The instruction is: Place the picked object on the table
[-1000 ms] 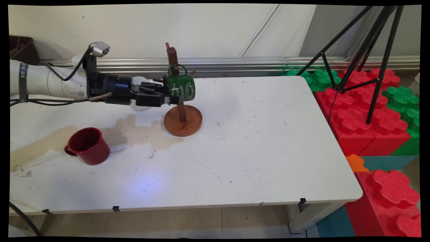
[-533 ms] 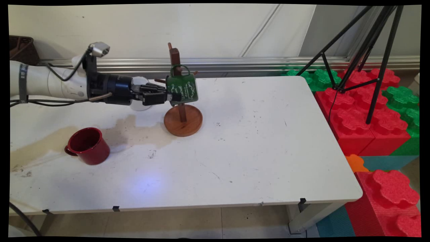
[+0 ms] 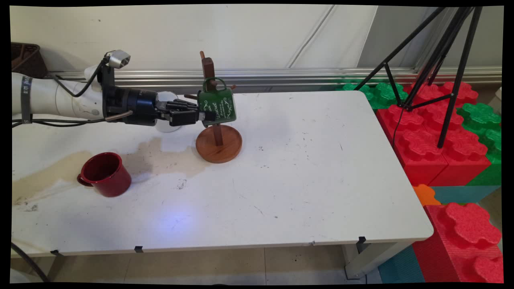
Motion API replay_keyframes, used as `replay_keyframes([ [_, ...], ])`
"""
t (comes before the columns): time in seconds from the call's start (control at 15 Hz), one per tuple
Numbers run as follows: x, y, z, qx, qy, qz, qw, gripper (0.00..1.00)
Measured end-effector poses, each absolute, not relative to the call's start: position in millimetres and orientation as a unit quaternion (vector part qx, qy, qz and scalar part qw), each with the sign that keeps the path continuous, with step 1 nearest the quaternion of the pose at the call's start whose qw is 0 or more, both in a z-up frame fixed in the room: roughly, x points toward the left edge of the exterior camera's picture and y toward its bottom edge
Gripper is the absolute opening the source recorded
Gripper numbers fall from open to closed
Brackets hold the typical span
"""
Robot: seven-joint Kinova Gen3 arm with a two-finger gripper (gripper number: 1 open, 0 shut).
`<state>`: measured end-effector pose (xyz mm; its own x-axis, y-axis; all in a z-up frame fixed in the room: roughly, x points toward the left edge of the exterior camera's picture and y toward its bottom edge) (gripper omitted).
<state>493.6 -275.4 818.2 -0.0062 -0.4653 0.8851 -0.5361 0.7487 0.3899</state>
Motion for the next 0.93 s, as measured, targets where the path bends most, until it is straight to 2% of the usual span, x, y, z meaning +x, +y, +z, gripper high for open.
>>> replay_keyframes([
  [0.93, 492, -260, 847, 0.333, -0.705, 0.031, 0.625, 0.00],
])
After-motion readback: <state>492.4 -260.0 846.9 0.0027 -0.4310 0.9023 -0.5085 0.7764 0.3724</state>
